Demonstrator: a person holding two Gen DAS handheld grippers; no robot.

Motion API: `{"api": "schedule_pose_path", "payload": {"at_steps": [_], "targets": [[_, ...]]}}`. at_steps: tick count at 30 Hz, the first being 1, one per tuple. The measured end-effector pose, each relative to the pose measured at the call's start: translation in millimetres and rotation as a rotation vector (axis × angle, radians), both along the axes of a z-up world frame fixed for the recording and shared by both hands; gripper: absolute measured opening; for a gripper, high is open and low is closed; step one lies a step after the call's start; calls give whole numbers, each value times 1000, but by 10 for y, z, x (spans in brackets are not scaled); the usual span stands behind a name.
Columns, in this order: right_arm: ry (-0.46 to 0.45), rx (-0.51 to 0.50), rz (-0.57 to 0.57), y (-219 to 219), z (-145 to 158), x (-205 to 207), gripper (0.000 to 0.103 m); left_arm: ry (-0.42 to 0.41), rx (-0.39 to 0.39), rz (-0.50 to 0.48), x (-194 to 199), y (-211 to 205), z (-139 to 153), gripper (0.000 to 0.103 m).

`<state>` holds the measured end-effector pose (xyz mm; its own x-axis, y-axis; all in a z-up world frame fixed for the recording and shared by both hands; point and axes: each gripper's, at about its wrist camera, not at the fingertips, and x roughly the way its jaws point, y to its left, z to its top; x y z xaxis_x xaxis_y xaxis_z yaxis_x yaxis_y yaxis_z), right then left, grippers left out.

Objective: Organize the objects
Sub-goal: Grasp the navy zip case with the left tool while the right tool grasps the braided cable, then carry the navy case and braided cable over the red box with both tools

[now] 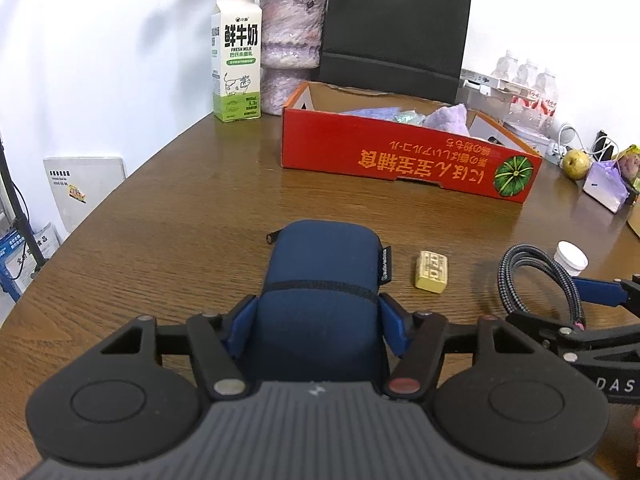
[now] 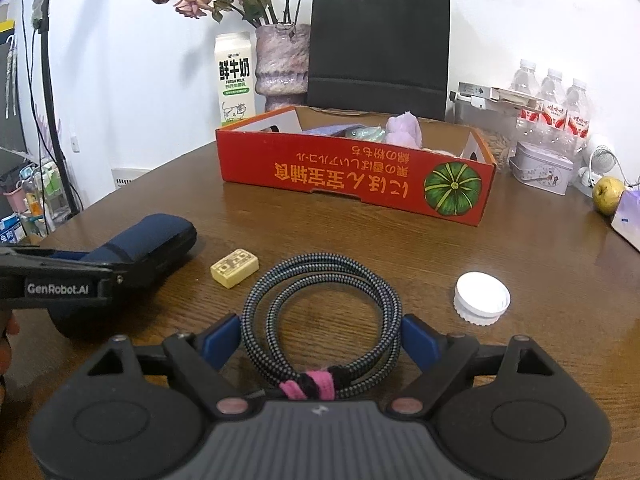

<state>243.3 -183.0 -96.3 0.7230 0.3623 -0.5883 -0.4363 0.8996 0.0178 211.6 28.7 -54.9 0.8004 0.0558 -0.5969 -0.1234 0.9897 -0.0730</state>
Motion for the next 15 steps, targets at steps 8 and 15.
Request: {"api": "schedule_pose_path", "payload": {"at_steps": [8,15], "targets": [[-10,42,-11,-82,55,-43,86,-47,10,10,-88,-68,64,64],[-15,65,-21,-133,113,-56,86,-75,20,7,-127,-136,162,64]]}}
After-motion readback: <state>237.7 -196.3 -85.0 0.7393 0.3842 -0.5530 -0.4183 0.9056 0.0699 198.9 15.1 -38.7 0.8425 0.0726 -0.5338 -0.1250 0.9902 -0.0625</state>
